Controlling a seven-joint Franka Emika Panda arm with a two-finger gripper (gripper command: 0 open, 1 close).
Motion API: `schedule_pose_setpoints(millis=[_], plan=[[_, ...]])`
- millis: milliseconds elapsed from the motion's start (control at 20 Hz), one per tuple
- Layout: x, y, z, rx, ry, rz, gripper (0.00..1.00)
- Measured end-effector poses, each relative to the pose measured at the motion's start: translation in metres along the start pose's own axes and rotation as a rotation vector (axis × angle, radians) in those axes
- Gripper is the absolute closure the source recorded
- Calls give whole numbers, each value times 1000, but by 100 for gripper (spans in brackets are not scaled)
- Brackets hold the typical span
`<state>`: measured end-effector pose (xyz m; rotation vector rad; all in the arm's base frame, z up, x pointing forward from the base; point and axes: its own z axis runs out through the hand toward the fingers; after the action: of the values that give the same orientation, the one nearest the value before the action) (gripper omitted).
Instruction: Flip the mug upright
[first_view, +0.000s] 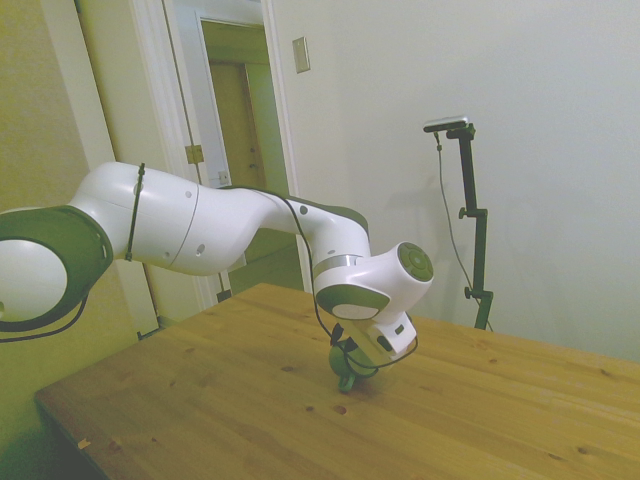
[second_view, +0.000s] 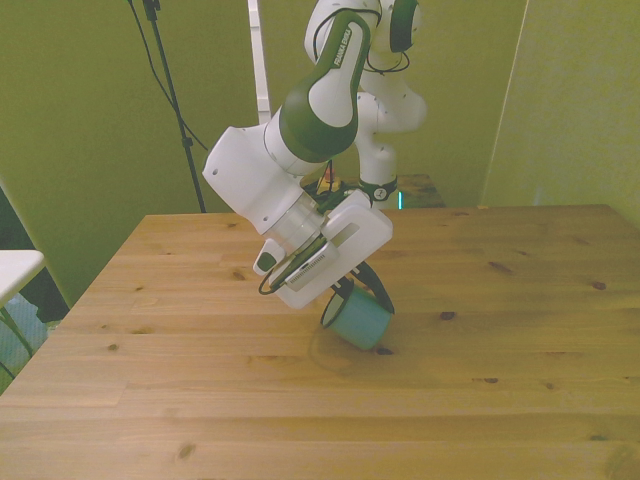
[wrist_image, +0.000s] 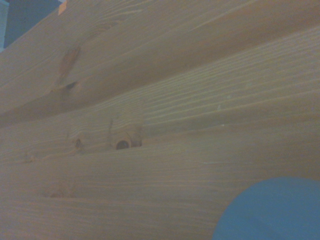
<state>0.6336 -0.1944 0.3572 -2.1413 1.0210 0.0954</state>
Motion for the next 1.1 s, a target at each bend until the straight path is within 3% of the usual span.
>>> schedule_pose_setpoints(millis=[350, 550, 800, 950, 1100], plan=[[-10, -15, -17, -31, 89, -39, 100], [-43, -29, -35, -134, 231, -90, 100], [-110, -43, -34, -273, 431, -159, 100], [-136, -36, -24, -370, 465, -158, 100], [-144, -27, -13, -433, 427, -150, 100]])
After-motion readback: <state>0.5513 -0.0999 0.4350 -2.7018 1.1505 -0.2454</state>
